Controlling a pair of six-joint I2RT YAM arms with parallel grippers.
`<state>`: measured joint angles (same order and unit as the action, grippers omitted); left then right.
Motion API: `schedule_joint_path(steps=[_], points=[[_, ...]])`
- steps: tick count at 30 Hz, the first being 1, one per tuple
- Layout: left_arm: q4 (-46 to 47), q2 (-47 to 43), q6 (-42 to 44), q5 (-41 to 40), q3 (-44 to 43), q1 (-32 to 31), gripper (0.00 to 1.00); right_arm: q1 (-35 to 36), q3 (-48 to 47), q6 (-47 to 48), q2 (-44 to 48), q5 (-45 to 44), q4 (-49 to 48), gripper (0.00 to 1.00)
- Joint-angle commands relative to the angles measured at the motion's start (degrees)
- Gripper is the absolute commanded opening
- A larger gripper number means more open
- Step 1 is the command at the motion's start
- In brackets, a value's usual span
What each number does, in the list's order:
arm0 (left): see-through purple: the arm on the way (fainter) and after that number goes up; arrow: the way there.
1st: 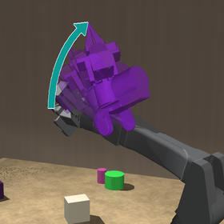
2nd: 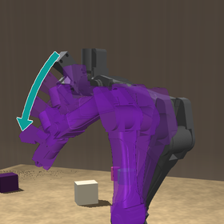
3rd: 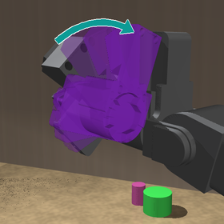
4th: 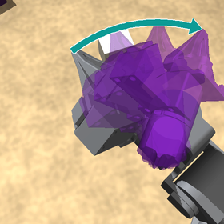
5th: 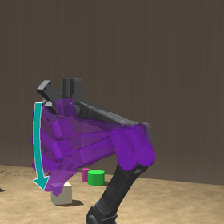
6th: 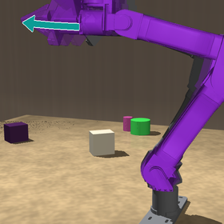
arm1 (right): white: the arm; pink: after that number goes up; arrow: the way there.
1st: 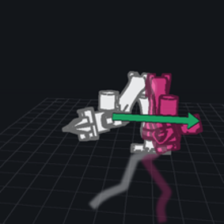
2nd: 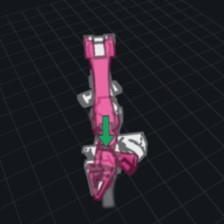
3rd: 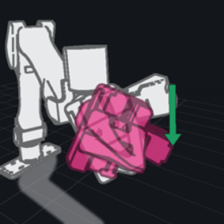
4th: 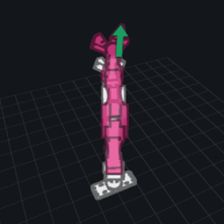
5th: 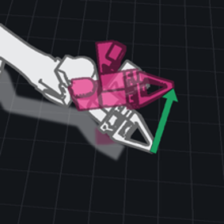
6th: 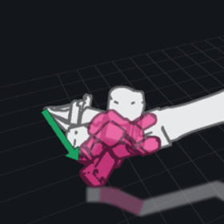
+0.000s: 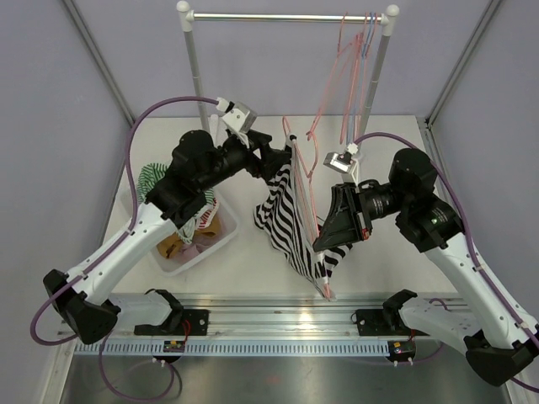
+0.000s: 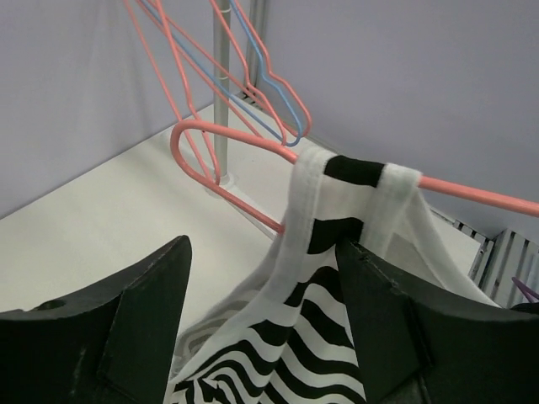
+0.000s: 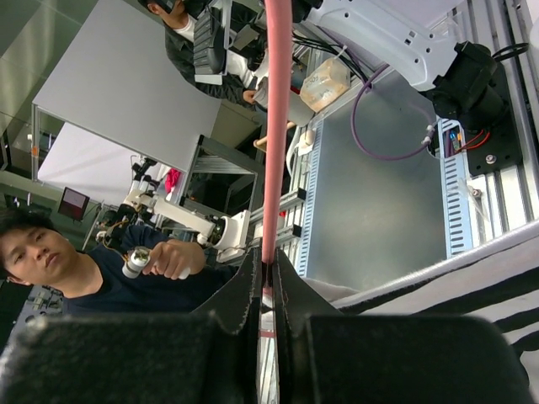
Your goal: Remove the tank top from the hanger
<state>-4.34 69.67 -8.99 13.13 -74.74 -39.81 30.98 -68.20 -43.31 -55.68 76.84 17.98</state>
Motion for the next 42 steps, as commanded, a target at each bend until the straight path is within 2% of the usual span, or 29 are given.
schedule_joint_path(steps=[1, 4, 7, 9, 10, 14, 22, 26, 32, 35, 36, 37, 38, 40, 42], points=[[3.72, 1.61, 2.05, -2.84, -3.66, -0.27, 0.71, 0.22, -0.79, -0.46, 0.92, 2.26, -1.54, 0.0], [4.07, 2.22, 1.88, -1.79, -4.01, -0.35, 0.72, 0.22, -0.7, -0.2, 0.66, 2.26, -1.45, 0.0], [4.77, 1.96, 1.35, 0.84, -4.01, -0.7, 0.85, 0.22, -1.23, 0.77, 0.22, 1.83, -0.14, 0.0], [6.27, 0.91, 1.7, 3.13, -2.79, -1.14, 0.86, 0.22, -2.28, 2.78, -0.22, 1.39, 2.05, 0.0], [7.14, 0.04, 1.87, 4.44, -1.47, -1.58, 0.91, 0.22, -3.41, 4.45, -1.0, 0.69, 3.8, 0.0], [7.5, -1.03, 1.7, 6.47, -0.32, -1.76, 0.93, 0.22, -4.3, 6.75, -2.24, -0.02, 5.84, 0.0], [6.71, -1.11, 2.14, 5.6, -0.32, -2.2, 0.93, 0.22, -6.76, 8.76, -2.68, -1.33, 8.38, 0.0], [6.71, -0.76, 2.84, 3.93, -0.32, -2.29, 0.91, 0.22, -6.59, 7.01, -2.33, -0.81, 6.64, 0.0], [4.78, 1.0, 4.25, 2.52, -2.17, -2.29, 0.68, 0.22, -6.59, 7.36, -1.45, -0.63, 7.59, 0.0], [5.39, 0.82, 4.16, 3.48, -1.55, -2.29, 0.64, 0.22, -6.5, 8.59, -1.89, -1.34, 8.74, 0.0], [5.57, 0.82, 4.16, 4.01, -1.46, -2.29, 0.66, 0.22, -6.5, 8.51, -2.24, -1.34, 8.57, 0.0], [5.57, 0.91, 4.07, 4.27, -1.37, -2.29, 0.78, 0.22, -6.5, 8.42, -2.24, -1.34, 8.48, 0.0], [5.4, 0.99, 4.16, 4.54, -1.46, -2.29, 0.85, 0.22, -6.68, 8.5, -2.33, -1.6, 8.22, 0.0], [4.87, 0.91, 4.25, 4.98, -1.46, -2.37, 0.89, 0.22, -7.12, 8.59, -2.33, -1.43, 8.3, 0.0], [4.87, 0.56, 4.51, 5.68, -0.94, -2.46, 0.88, 0.22, -7.47, 8.85, -2.5, -1.43, 8.74, 0.0]])
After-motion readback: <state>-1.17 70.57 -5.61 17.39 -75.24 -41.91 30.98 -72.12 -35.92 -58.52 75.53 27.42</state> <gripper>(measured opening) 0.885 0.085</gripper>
